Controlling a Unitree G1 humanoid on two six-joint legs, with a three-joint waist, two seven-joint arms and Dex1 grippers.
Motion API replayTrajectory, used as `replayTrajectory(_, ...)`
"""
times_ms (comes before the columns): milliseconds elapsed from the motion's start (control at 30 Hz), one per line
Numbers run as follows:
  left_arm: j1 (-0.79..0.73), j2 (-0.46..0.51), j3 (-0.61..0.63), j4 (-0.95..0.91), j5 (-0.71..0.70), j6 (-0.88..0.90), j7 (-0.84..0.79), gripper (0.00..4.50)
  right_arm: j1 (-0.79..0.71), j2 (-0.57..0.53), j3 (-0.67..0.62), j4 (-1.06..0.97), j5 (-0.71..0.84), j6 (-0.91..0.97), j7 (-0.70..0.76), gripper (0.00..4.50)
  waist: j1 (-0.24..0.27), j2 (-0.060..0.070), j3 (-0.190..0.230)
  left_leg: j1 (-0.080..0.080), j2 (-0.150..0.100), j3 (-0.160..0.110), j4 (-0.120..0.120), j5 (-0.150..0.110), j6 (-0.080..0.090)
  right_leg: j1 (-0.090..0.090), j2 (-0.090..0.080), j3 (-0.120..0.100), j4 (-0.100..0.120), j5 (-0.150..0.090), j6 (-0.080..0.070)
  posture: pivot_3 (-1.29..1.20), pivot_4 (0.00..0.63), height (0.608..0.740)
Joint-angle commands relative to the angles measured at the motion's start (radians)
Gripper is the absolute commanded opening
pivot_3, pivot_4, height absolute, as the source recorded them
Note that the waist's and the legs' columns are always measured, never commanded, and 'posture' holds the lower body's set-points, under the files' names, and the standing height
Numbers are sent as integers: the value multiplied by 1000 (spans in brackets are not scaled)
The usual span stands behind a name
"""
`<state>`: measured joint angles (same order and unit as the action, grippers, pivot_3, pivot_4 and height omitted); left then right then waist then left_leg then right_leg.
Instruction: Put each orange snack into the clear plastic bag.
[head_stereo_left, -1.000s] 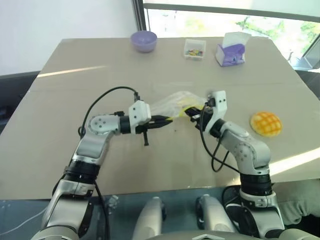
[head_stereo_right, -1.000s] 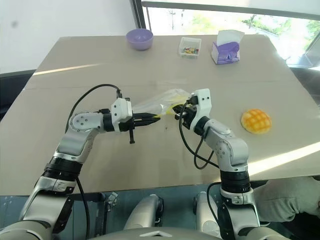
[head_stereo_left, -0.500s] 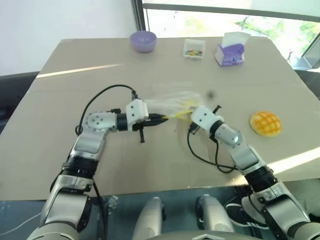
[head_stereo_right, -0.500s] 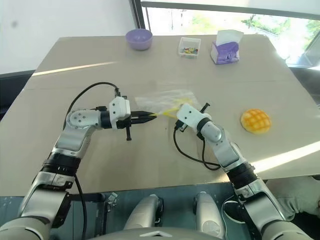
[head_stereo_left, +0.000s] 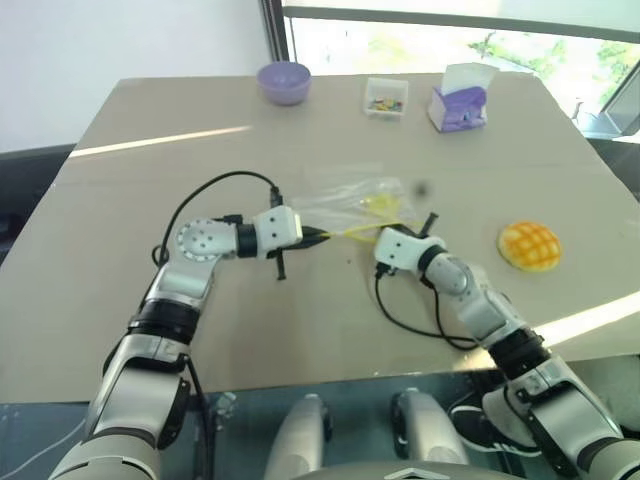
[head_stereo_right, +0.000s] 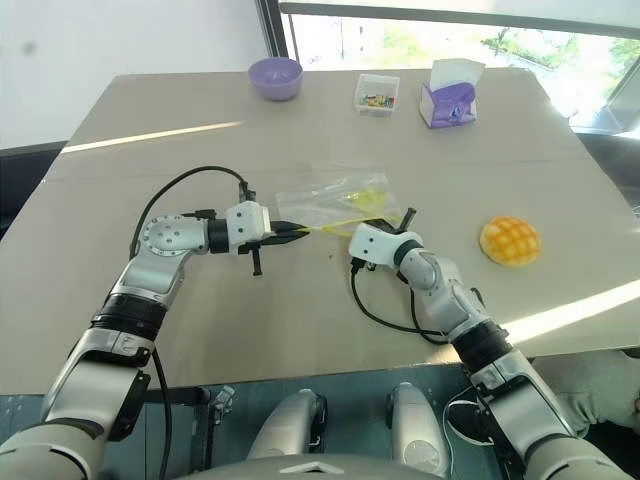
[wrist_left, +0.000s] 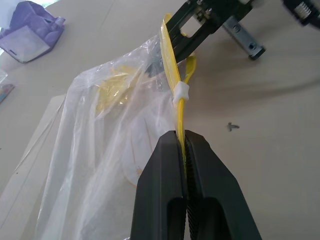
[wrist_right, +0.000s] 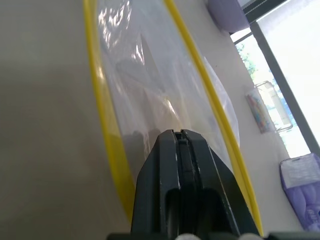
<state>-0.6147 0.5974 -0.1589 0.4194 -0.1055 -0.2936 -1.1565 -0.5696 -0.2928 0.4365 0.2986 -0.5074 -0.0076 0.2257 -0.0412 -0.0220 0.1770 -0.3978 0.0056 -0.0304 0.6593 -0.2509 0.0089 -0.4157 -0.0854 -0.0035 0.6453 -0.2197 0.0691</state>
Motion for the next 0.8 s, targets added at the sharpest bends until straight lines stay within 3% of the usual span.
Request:
replayTrajectory(33,13,3,26,-70,-41,32,-8,0,-42,11,14,36,-44,-36,-42,31,0,0,0,0,0,0,0,0,0,0,0,0,0,0,0,0,150,737)
replayTrajectory(133,24,10,33,-88,-55,41,-14,0,-63,6,24,68,-70,-38,-37,31,1,0,0,0,0,0,0,0,0,0,0,0,-1,0,0,0,150,737)
replayTrajectory(433,28,13,48,-97,-74,43,-16,0,-42,-24,10,41,-95,-40,-11,4146,1,0,0,0,0,0,0,0,0,0,0,0,0,0,0,0,150,737)
replayTrajectory(467,26,12,48,-93,-70,42,-11,0,-39,-25,10,38,-99,-42,-14,4414,-1,0,0,0,0,0,0,0,0,0,0,0,0,0,0,0,150,737)
replayTrajectory(800,2,-23,49,-83,-57,140,66,0,34,-87,-73,-130,-2,-46,83,4414,4,0,0,0,0,0,0,0,0,0,0,0,-1,0,0,0,150,737)
